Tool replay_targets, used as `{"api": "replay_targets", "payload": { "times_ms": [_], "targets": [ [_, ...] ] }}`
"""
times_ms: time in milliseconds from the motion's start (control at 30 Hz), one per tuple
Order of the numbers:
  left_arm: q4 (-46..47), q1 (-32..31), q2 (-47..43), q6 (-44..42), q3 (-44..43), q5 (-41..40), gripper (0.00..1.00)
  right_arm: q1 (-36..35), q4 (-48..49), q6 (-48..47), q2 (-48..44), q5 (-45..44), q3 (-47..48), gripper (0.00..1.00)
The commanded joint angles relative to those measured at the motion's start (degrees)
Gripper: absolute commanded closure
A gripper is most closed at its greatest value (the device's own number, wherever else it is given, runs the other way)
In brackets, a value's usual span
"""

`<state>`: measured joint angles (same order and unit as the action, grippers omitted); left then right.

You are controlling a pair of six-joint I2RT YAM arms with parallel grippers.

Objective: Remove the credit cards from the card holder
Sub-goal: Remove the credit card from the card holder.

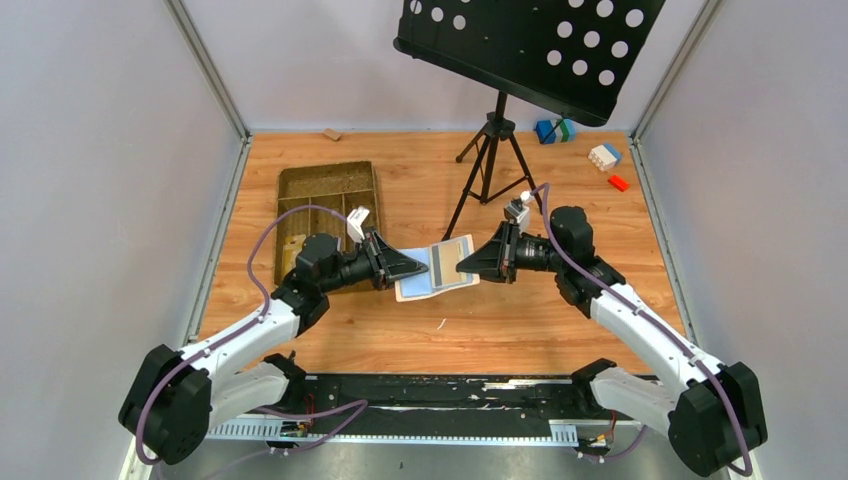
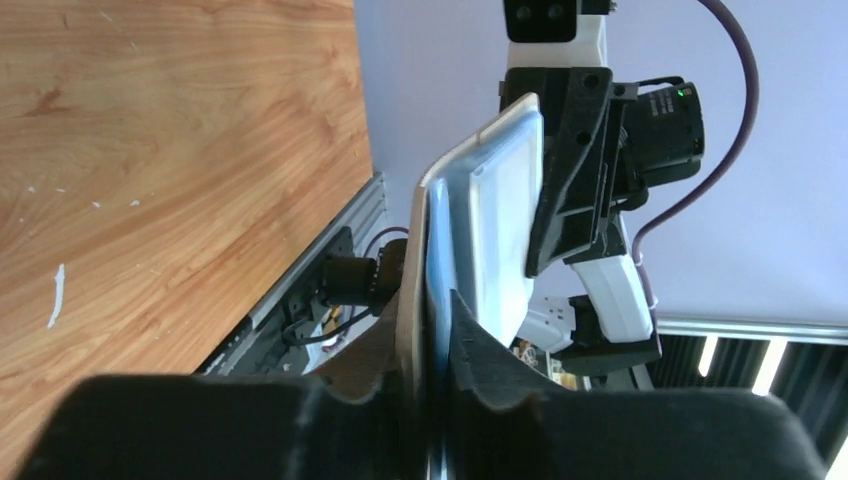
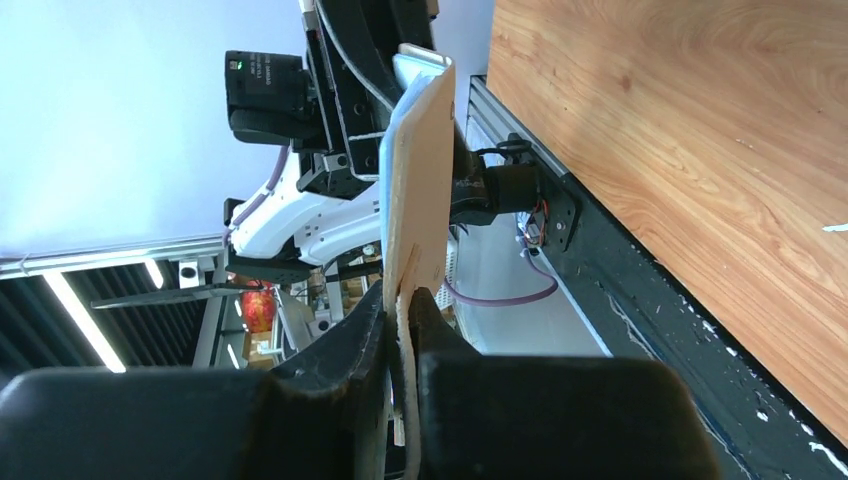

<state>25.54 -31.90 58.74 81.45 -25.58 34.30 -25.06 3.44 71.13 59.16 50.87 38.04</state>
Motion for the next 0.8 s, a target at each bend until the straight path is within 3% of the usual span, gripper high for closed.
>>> {"api": "replay_targets", "payload": {
  "times_ms": [0, 33, 100, 167, 300, 433, 767],
  "targets": [
    [4.4, -0.1, -0.5, -0.7, -1.0, 2.3, 0.90, -0.4, -2.9, -3.5, 0.9, -3.6, 5.2, 0.90],
    [2.5, -0.1, -0.6, -1.9, -1.4, 2.1, 0.98, -0.4, -6.1, -6.1, 1.1, -3.9, 6.0, 0.81],
    [-2.2, -0.1, -0.6, -5.4, -3.0, 2.3, 1.00, -0.2, -14.5, -12.0, 1.2, -4.5, 8.0, 0.60],
    [-6.5, -0.1, -0.1, -8.9, -5.0, 2.8, 1.00, 0.0, -21.0, -17.7, 1.0, -5.6, 9.9, 0.55],
    [-7.6, -0.1, 0.3, -10.1, -6.2, 3.2, 1.00, 0.1, -22.6, -19.2, -0.9, -6.7, 8.9, 0.60],
    [-10.0, -0.2, 0.2, -12.2, -7.4, 3.6, 1.00, 0.0, -20.4, -18.4, -1.5, -5.8, 6.7, 0.79],
    [-12.4, -0.8, -0.6, -12.7, -7.3, 2.7, 1.00, -1.7, -25.0, -23.0, 0.2, -8.4, 10.6, 0.92]
  ]
}}
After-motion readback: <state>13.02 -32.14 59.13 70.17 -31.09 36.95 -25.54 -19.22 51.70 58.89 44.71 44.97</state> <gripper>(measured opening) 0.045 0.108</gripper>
